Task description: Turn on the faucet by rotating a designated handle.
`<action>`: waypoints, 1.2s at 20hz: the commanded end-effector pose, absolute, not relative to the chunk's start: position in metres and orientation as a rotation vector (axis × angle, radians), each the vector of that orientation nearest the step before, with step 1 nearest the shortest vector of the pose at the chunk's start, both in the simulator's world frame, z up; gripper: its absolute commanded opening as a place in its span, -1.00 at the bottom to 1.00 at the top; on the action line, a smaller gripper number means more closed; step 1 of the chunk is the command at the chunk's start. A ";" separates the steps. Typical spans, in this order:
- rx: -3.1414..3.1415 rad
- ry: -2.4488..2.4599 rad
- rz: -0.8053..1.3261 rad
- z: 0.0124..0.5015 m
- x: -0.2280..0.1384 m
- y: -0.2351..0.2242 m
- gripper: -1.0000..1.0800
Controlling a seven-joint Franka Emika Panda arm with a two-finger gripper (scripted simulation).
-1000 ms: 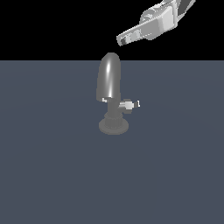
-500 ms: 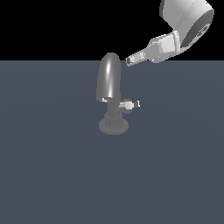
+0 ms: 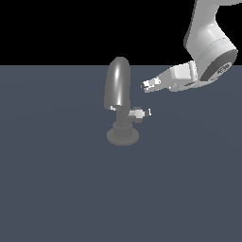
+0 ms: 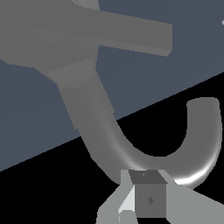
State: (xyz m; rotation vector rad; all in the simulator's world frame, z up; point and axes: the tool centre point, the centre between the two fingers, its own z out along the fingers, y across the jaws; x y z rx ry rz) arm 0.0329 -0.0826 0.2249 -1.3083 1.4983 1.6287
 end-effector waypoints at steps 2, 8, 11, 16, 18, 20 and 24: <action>-1.181 1.538 1.663 0.204 0.030 -0.087 -1.00; -1.047 1.574 1.694 0.182 0.024 -0.091 -1.00; -1.017 1.582 1.700 0.177 0.022 -0.091 -1.00; -1.011 1.583 1.702 0.176 0.021 -0.091 -1.00; -1.011 1.583 1.702 0.176 0.021 -0.091 -1.00; -1.011 1.583 1.702 0.173 0.018 -0.092 -1.00; -1.011 1.583 1.702 0.162 0.006 -0.093 -1.00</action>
